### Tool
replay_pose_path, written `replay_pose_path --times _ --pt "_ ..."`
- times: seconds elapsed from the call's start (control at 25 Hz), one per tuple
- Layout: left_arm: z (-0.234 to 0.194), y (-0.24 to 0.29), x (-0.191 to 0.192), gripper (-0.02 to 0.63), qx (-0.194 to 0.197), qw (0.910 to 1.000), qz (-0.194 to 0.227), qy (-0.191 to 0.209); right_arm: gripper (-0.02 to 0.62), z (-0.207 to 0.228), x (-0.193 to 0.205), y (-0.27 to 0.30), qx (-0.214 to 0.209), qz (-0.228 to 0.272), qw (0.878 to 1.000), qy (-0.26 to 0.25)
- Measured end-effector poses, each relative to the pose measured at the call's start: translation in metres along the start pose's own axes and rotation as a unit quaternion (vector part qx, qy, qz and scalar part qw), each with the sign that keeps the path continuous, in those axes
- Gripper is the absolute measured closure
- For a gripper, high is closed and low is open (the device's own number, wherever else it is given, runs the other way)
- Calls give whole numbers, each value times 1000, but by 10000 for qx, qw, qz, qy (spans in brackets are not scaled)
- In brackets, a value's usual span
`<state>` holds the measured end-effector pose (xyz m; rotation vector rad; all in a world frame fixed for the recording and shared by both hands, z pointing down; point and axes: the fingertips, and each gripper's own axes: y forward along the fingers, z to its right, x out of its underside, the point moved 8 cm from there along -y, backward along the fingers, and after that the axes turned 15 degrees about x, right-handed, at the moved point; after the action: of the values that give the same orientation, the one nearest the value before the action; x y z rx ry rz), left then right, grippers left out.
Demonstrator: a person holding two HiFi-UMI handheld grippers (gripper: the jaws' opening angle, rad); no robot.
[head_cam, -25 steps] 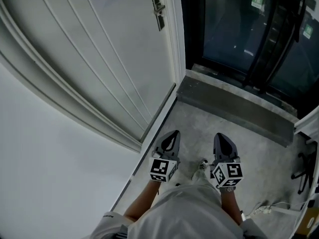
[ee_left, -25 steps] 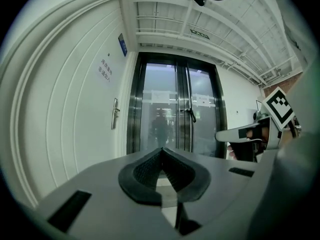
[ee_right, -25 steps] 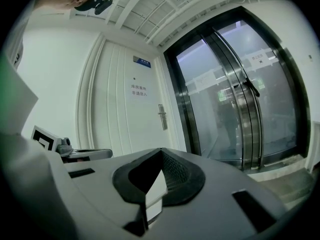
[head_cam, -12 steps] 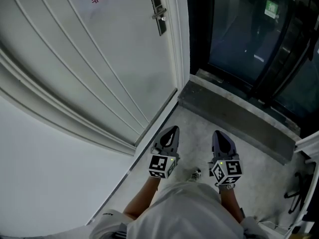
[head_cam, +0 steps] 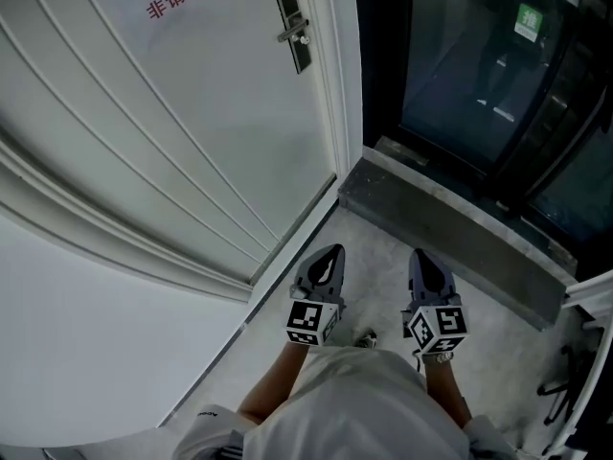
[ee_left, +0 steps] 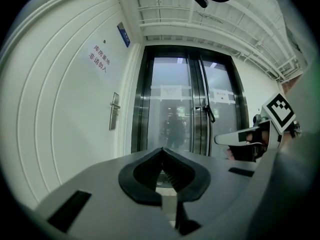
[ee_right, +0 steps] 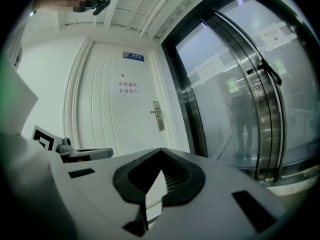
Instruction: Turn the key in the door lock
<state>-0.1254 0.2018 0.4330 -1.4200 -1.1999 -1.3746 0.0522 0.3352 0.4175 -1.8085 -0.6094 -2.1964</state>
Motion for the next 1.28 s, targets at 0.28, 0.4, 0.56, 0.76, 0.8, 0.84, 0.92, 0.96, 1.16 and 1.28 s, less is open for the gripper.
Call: replay_pose_path --times 0.28,0.4,0.56,0.76,0.8,0.84,0.92,0.96,1.16,1.28 --pt "-31 41 -4 597 -115 9999 63 -24 606 18 -8 46 36 -28 9999 -100" --pt "-49 61 -9 597 -33 9999 150 -13 606 21 -13 73 57 -8 9999 -121" --pt "-76 91 -13 597 -53 9997 231 -12 606 18 -19 115 -86 -39 9997 -227" --pt "-119 126 -22 597 -146 9994 314 -47 606 9 -36 172 -256 6 9991 -343" --pt "-127 133 -25 597 -142 9994 327 -45 606 8 -39 183 -258 27 9991 -344" --pt "-135 140 -28 597 -123 9993 337 -45 606 7 -42 193 -249 49 9991 -338" --pt "-152 152 -33 597 -55 9996 260 -13 606 5 -48 213 -229 106 9992 -303" --pt "-161 158 -34 597 -30 9997 223 26 606 3 -49 223 -220 127 9993 -286" --pt "-199 178 -45 597 -80 9990 402 192 606 -7 -49 269 -255 125 9991 -307" --pt "-219 181 -46 597 -225 9987 421 178 606 -18 -51 292 -400 139 9986 -327"
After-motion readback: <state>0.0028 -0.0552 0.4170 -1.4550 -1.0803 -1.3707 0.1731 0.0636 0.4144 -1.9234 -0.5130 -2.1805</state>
